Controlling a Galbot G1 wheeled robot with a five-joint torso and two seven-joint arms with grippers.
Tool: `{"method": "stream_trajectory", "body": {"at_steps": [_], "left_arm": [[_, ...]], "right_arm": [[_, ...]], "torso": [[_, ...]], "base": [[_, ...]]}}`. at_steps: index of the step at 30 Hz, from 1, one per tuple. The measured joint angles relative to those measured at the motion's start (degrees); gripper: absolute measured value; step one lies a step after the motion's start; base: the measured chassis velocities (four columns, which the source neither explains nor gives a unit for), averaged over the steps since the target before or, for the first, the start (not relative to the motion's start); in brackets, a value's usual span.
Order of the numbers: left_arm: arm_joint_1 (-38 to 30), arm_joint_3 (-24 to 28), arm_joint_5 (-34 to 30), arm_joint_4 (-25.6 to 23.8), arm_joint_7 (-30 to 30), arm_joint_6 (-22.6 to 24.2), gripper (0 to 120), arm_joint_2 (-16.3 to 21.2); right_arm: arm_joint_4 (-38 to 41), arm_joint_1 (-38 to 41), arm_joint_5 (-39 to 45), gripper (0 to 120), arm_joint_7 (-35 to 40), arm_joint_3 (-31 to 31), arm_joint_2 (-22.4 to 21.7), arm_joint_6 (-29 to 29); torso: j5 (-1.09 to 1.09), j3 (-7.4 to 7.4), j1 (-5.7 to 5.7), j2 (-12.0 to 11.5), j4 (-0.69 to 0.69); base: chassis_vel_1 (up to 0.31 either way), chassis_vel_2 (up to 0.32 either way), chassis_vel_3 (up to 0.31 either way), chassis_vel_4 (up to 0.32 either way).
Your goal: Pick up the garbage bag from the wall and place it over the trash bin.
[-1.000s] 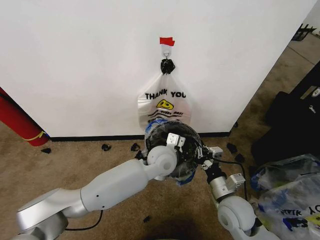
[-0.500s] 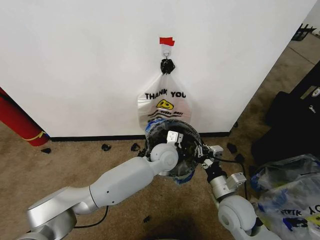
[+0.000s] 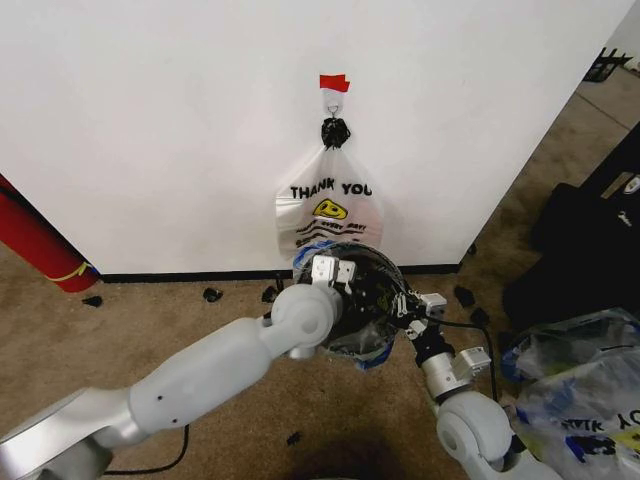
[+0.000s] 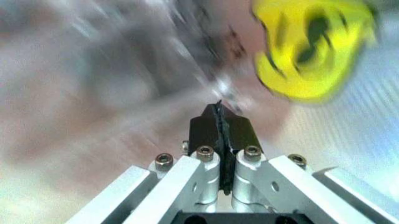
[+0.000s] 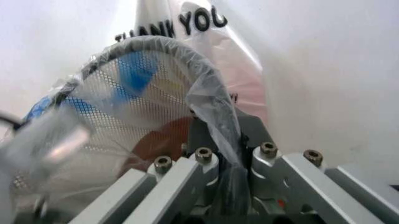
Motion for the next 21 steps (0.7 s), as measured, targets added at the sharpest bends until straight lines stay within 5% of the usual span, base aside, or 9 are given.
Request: {"method": "stream_trajectory", "body": {"at_steps": [11,21], "left_arm": [[3.5,-0.3,-2.6,-1.7,-0.2,1.3,0,-1.0],[2.8,1.8,7.1,9.4,3.7,0.7,0,-7.1]], "right_arm": [[0.5,-0.7,-0.8,1,-0.2,-0.4,0.0,-0.1],[1.5,-1.5,-0.2,1,-1.1,-0.5,0.1,0.1]], "torso": [[0.00,0.00,0.00,0.0,0.00],[0.00,0.01,0.00,0.0,0.00]], "base": [[0.000,0.000,0.000,0.000],[0.000,0.000,0.000,0.000]]}}
